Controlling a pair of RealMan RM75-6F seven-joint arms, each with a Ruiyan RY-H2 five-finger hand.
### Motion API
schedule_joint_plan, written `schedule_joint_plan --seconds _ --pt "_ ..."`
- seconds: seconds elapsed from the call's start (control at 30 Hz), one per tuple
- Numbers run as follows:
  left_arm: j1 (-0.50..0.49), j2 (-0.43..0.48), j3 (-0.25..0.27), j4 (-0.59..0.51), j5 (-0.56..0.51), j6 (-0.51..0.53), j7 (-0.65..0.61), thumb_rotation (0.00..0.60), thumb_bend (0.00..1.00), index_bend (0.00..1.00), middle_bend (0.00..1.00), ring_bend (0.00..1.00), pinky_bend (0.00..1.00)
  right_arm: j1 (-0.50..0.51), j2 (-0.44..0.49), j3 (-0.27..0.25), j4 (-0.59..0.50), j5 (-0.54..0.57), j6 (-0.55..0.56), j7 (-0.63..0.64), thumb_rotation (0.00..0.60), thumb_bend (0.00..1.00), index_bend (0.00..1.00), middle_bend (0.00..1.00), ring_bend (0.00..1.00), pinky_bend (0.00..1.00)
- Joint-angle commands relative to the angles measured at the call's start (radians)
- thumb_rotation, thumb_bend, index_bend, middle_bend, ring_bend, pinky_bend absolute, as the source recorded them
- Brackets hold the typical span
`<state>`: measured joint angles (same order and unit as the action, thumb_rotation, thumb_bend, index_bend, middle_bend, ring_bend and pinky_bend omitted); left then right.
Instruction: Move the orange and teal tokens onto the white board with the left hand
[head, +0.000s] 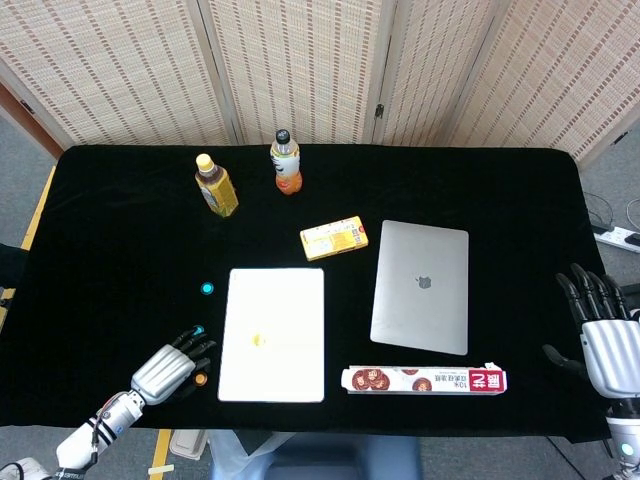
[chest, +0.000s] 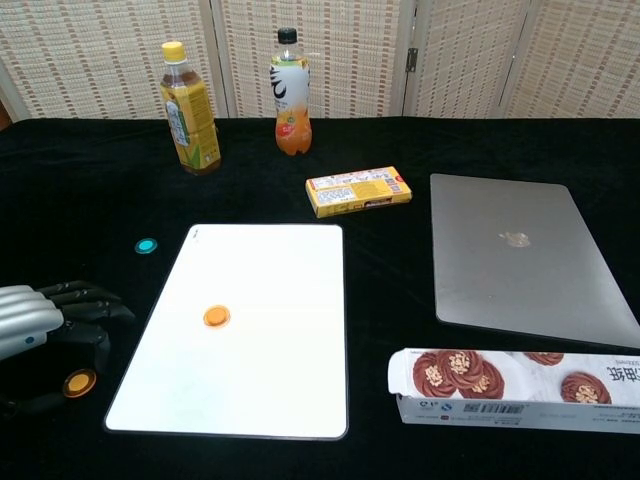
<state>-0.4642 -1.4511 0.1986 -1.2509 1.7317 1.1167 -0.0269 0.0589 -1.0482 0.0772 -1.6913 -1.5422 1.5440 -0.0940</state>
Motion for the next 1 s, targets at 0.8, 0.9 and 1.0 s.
schedule_joint_plan --seconds 0.8,0.9,1.0 --pt "-0.01 0.017 -0.007 -0.009 0.008 0.019 -0.055 0.6 0.46 0.52 0.18 0.1 0.0 -0.001 -0.001 -0.001 -0.003 -0.003 0.003 -0.002 0.6 0.17 0.0 0.0 0.0 0.0" --pt "-0.016 0.022 -0.015 -0.022 0.009 0.024 -0.054 0.6 0.46 0.52 0.18 0.1 0.0 -0.002 -0.001 -0.001 -0.002 -0.004 0.005 0.0 0.6 0.17 0.0 0.0 0.0 0.0" --pt "-0.033 0.028 -0.037 -0.044 0.011 0.03 -0.046 0.6 0.46 0.52 0.18 0.1 0.0 -0.003 0.001 0.0 0.001 -0.004 0.006 0.004 0.6 0.17 0.0 0.0 0.0 0.0"
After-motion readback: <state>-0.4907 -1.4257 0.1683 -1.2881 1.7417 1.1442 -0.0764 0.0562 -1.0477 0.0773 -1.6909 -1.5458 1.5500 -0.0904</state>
